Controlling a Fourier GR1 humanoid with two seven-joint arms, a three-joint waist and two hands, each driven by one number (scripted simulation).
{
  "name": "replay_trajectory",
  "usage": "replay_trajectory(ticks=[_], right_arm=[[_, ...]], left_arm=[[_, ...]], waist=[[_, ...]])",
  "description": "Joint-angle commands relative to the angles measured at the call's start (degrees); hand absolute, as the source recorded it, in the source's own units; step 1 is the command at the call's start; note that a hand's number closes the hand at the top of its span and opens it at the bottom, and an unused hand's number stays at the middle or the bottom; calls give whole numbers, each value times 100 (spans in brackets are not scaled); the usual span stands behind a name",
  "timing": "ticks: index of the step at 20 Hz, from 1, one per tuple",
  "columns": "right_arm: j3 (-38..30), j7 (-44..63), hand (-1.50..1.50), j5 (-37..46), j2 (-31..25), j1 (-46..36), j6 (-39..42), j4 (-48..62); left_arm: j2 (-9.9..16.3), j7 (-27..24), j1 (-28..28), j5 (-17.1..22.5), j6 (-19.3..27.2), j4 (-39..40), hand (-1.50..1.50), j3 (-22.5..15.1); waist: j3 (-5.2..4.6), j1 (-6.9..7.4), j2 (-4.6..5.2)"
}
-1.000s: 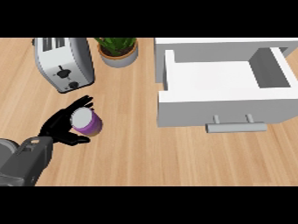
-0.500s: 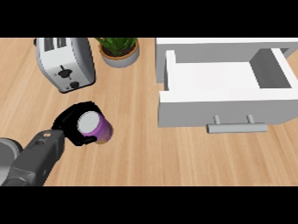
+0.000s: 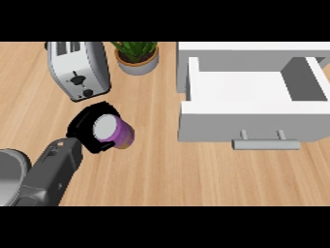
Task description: Pick up the can, place it into the drawer and close the drawer
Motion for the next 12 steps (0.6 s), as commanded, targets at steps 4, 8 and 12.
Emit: replay_trajectory(ticks=[4,8,12], right_arm=[[-122,67,-150,-40,22,-53,-196,-4],[6,106,-150,32,17,-91,-219,-75],[103,133,-150,-125,41,286,-396,-425]], left_arm=[[-413,-381,208,617,2078,-563,150,777],[-911,38,56,609,2821,-1621,150,542],[-984,896,327,651,3216,-2940,150,212]], waist=[[13,165,-53],[13,164,-62],[9,102,-59]])
